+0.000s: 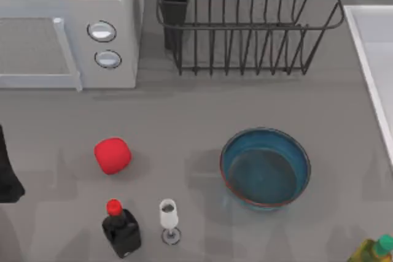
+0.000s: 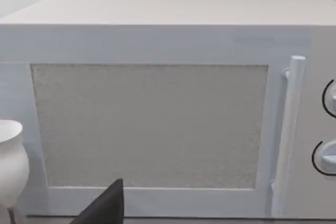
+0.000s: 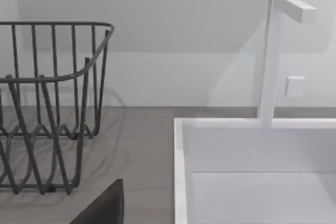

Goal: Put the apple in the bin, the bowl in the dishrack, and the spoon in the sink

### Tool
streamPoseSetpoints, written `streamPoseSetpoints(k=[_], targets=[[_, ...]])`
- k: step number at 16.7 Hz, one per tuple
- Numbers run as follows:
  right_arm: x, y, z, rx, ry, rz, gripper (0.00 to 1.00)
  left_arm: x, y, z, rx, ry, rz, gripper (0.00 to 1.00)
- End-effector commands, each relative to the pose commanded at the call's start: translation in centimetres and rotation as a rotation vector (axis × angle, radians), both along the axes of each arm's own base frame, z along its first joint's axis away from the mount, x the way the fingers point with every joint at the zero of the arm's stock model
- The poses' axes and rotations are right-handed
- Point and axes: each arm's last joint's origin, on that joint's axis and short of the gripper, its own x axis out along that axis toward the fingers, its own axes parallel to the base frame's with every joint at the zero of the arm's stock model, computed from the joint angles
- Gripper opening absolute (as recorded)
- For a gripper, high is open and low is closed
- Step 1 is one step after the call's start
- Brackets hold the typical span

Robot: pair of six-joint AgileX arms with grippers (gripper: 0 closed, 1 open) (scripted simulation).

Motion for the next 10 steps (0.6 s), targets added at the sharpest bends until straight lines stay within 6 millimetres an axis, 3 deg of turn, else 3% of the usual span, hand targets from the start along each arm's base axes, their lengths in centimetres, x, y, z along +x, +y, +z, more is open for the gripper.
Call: streamPoseSetpoints(k=[5, 10], targets=[[0.0, 0.0, 0.0, 0.0, 0.0, 0.0, 1.0, 0.1, -0.2, 0.8, 0.032, 0.061, -0.018, 1.0], [0.0, 0.0, 0.0, 0.0, 0.0, 0.0, 1.0, 1.6, -1.1, 4.2, 0.159, 0.328, -0.11, 1.0]])
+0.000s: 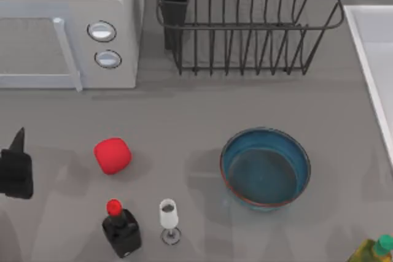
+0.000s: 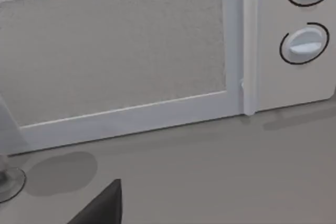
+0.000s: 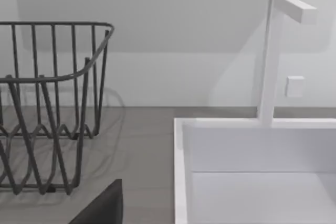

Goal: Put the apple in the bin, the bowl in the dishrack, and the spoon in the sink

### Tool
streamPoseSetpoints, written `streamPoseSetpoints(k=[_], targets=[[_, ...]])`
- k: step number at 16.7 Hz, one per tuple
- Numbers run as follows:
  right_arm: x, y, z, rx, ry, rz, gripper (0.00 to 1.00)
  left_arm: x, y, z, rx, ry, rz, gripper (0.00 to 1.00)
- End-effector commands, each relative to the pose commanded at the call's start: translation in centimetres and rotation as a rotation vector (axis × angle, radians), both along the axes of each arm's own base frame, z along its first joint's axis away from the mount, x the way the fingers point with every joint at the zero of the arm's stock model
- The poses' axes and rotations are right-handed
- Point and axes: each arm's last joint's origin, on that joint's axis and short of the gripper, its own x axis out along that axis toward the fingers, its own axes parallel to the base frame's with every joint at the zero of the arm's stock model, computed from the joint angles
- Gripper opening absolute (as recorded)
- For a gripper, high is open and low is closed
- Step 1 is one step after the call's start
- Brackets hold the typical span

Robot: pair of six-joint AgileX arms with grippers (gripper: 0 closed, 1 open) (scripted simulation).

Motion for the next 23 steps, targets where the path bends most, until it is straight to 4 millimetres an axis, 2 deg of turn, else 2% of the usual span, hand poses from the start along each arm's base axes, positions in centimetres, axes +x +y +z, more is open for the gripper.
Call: streamPoseSetpoints(k=[3, 7, 10, 13, 15, 18, 23], targets=[[0.0, 0.0, 0.0, 0.0, 0.0, 0.0, 1.0, 2.8, -1.1, 2.6, 0.095, 0.21, -0.093, 1.0], [0.0, 0.0, 0.0, 0.0, 0.0, 0.0, 1.0, 8.8, -3.9, 4.3, 0.229, 0.503, -0.247, 1.0], [0.0, 0.0, 0.0, 0.0, 0.0, 0.0, 1.0, 13.6, -6.6, 3.4, 0.333, 0.714, -0.371, 1.0], [0.0, 0.0, 0.0, 0.0, 0.0, 0.0, 1.0, 17.2, -9.4, 1.2, 0.432, 0.899, -0.487, 1.0], [0.0, 0.0, 0.0, 0.0, 0.0, 0.0, 1.0, 18.8, -10.9, -0.3, 0.488, 0.997, -0.553, 1.0], [0.0, 0.0, 0.0, 0.0, 0.0, 0.0, 1.0, 20.1, -12.6, -2.0, 0.545, 1.094, -0.62, 1.0], [0.0, 0.0, 0.0, 0.0, 0.0, 0.0, 1.0, 20.5, -13.0, -2.6, 0.563, 1.125, -0.641, 1.0]])
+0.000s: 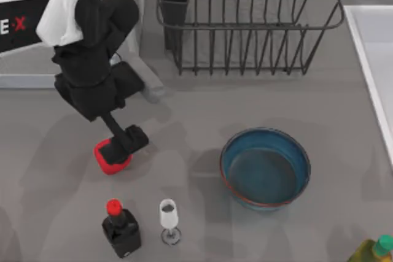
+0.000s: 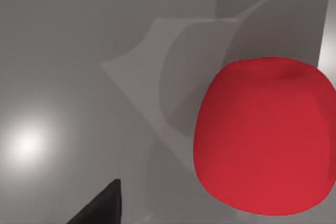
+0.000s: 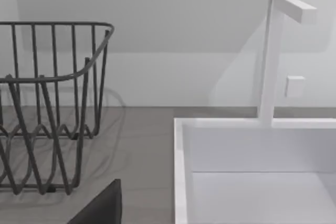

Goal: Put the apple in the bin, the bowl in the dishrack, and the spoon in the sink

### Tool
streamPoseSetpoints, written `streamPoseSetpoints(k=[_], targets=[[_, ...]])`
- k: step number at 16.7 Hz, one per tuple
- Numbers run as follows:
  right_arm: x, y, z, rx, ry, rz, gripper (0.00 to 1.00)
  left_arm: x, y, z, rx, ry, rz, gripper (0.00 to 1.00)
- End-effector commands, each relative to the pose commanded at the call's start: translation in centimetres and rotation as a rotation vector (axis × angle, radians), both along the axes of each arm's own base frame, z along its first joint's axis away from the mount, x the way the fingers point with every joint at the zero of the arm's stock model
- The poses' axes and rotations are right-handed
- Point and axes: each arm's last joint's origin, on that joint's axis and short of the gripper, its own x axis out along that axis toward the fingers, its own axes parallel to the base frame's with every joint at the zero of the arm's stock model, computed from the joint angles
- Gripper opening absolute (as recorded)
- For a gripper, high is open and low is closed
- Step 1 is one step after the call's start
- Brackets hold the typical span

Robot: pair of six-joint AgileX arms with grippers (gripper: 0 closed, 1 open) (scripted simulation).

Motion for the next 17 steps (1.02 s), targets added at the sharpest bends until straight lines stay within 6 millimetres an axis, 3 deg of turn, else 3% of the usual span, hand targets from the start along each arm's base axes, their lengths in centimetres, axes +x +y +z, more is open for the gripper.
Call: streamPoseSetpoints(k=[4, 11, 15, 17], targets=[[0.0, 0.0, 0.0, 0.0, 0.0, 0.0, 1.0, 0.0, 0.1, -0.6, 0.002, 0.004, 0.001, 1.0], [0.0, 0.0, 0.0, 0.0, 0.0, 0.0, 1.0, 0.1, 0.0, -6.8, -0.001, -0.002, 0.0, 1.0], [0.0, 0.0, 0.0, 0.0, 0.0, 0.0, 1.0, 0.1, 0.0, -7.0, 0.0, 0.0, 0.0, 1.0], [0.0, 0.0, 0.0, 0.0, 0.0, 0.0, 1.0, 0.1, 0.0, -7.0, 0.0, 0.0, 0.0, 0.85]])
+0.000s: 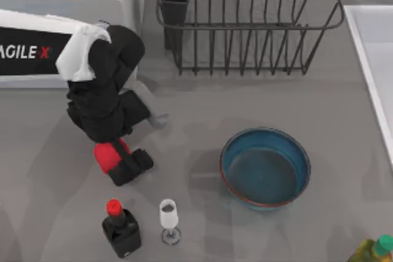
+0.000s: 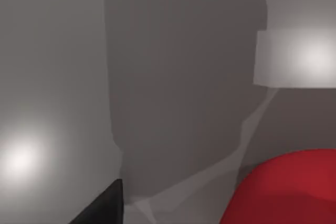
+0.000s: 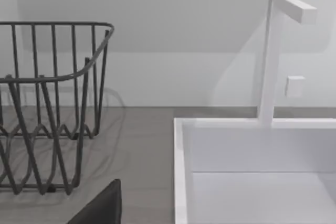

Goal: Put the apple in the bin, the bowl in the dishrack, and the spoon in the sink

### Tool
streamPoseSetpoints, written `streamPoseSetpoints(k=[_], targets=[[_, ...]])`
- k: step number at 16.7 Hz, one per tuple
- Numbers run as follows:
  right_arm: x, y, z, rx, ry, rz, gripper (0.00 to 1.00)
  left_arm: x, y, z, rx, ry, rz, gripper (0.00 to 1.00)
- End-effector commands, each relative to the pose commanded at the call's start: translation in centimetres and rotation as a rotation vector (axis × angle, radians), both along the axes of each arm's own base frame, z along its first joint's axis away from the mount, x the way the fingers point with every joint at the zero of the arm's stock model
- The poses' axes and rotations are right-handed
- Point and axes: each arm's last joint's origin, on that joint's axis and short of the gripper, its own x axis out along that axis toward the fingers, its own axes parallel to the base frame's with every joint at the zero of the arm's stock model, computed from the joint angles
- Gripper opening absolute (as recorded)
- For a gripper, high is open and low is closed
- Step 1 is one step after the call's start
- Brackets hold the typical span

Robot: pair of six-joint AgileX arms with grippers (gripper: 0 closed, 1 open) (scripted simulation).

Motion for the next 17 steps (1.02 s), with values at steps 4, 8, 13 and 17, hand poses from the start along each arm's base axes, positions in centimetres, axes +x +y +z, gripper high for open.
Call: streamPoseSetpoints(k=[4, 8, 13, 17], targets=[[0.0, 0.0, 0.0, 0.0, 0.0, 0.0, 1.0, 0.0, 0.0, 0.0, 0.0, 0.0, 0.0, 0.55], [0.0, 0.0, 0.0, 0.0, 0.0, 0.0, 1.0, 0.0, 0.0, 0.0, 0.0, 0.0, 0.0, 0.25], [0.0, 0.0, 0.0, 0.0, 0.0, 0.0, 1.0, 0.0, 0.0, 0.0, 0.0, 0.0, 0.0, 0.0], [0.0, 0.0, 0.0, 0.0, 0.0, 0.0, 1.0, 0.0, 0.0, 0.0, 0.0, 0.0, 0.0, 0.0]])
